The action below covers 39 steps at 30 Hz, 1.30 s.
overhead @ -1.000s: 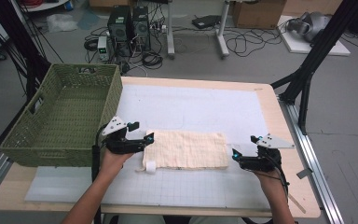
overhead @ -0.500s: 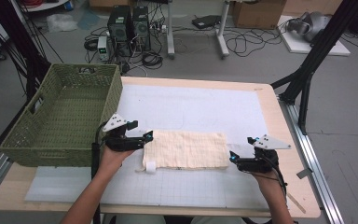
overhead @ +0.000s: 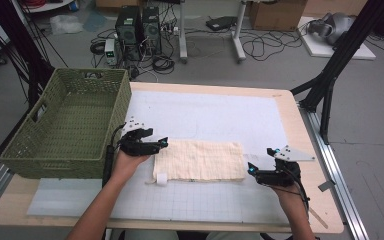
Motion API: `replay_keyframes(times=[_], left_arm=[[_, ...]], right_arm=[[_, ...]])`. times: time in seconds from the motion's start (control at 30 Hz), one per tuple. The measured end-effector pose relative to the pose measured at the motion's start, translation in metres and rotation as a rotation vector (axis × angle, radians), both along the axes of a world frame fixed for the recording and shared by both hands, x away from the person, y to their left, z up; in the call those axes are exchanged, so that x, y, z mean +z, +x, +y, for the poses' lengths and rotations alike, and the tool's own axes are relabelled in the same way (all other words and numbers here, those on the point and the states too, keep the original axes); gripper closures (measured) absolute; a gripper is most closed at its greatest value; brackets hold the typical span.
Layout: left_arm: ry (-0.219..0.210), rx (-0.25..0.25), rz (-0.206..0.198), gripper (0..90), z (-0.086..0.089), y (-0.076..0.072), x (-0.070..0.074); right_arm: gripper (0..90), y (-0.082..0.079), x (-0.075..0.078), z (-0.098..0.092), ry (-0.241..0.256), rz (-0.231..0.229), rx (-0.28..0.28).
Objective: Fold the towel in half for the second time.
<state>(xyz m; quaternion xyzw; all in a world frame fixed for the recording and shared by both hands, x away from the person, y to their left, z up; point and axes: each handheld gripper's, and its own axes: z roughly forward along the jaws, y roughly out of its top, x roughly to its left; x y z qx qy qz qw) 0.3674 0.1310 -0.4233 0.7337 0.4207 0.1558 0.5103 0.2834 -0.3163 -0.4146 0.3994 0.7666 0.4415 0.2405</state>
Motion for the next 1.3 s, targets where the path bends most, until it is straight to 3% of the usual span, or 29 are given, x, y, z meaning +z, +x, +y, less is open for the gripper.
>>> replay_keyframes(times=[0.13,0.23,0.4,0.5,0.7,0.9,1.0,1.3], left_arm=[[0.063,0.040,0.033,31.3,-0.001,0.007,-0.008],[0.085,0.032,0.066,32.6,-0.002,0.012,-0.015],[0.129,0.052,0.061,37.4,-0.006,0.017,-0.022],[0.157,0.023,0.084,41.3,-0.009,0.019,-0.028],[0.242,-0.008,0.056,50.8,-0.017,0.016,-0.028],[0.253,-0.064,0.037,73.8,-0.018,0.014,-0.028],[0.247,-0.084,0.035,80.1,-0.018,0.014,-0.028],[0.180,-0.078,0.062,82.1,-0.012,0.015,-0.028]], right_arm=[[10.7,-0.001,0.000,0.000,0.005,-0.003,0.000],[10.7,-0.001,0.000,0.000,0.005,-0.002,0.001],[10.7,-0.001,-0.002,0.001,0.000,0.004,0.002],[10.7,-0.001,-0.002,0.002,-0.003,0.004,0.006],[10.7,0.000,-0.004,0.003,-0.006,0.007,0.011],[10.7,0.004,-0.007,0.008,-0.018,0.023,0.018],[10.7,0.009,-0.007,0.009,-0.022,0.034,0.012],[10.7,0.037,-0.002,0.010,-0.004,0.067,-0.014]])
